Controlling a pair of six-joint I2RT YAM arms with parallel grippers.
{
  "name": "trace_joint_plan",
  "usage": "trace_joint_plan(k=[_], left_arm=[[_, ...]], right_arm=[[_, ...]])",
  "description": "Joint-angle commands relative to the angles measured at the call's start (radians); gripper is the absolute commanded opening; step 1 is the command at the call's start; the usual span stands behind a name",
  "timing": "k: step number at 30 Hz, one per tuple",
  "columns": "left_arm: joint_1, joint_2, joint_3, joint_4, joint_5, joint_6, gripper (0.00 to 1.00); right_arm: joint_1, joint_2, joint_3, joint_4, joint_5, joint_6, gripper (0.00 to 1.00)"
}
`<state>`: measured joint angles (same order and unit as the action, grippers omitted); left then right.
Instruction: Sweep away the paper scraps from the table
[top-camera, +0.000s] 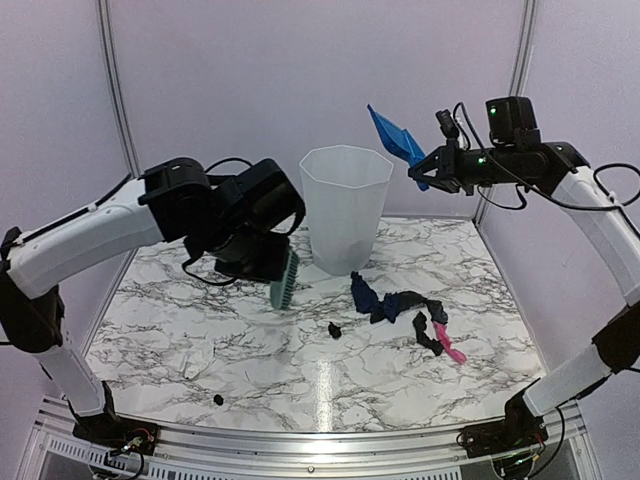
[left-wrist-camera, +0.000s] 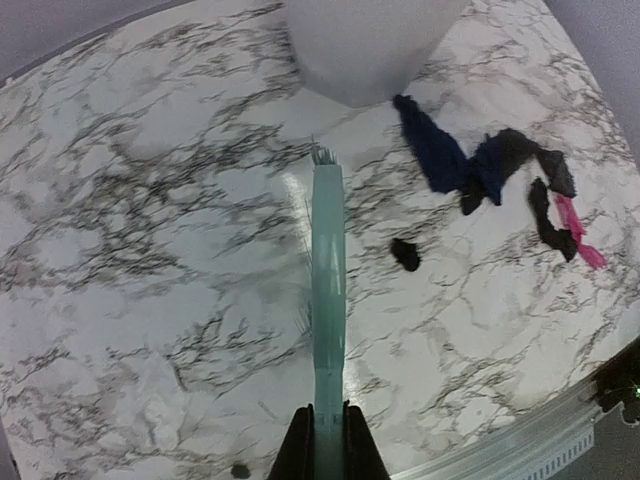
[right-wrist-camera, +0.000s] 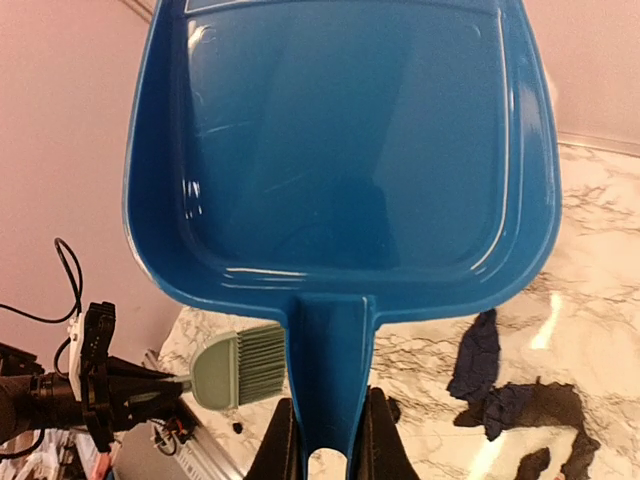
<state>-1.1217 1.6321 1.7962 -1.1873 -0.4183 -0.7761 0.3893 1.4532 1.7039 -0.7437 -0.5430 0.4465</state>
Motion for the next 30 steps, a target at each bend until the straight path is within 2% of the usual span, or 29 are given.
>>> trace_joint_plan(k=[1, 6, 8, 12, 16, 19, 25, 30], left_arm=[[-0.012, 0.139, 0.153, 0.227, 0.198, 0.112, 0.0], [-0.009, 0.305, 0.262, 0.43, 0.382, 0.124, 0.0], [-0.005, 0.387, 0.28, 0.524, 0.469, 0.1, 0.0], [0.007, 0.513, 0.294, 0.783, 0.626, 0.007, 0.0], [0.032, 0.637, 0.316, 0.986, 0.684, -0.133, 0.0], [0.054, 0.729, 0.323, 1.153, 0.741, -0.259, 0.0], [0.09, 0.867, 0.363, 1.214, 0.717, -0.425, 0.0], [0.118, 0.82, 0.245, 1.161, 0.688, -0.442, 0.0]], right_arm=[[0.006, -0.113, -0.014, -0.14, 0.269, -0.09, 0.0], [0.004, -0.23, -0.059, -0.255, 0.616, -0.05, 0.0], [0.0, -0.278, -0.099, -0.279, 0.696, -0.021, 0.0], [-0.005, -0.343, -0.151, -0.304, 0.735, 0.03, 0.0], [-0.004, -0.401, -0.173, -0.346, 0.818, 0.088, 0.0], [-0.006, -0.443, -0.201, -0.351, 0.824, 0.109, 0.0], [-0.006, -0.442, -0.244, -0.361, 0.756, 0.112, 0.0], [-0.005, -0.439, -0.255, -0.354, 0.745, 0.112, 0.0]])
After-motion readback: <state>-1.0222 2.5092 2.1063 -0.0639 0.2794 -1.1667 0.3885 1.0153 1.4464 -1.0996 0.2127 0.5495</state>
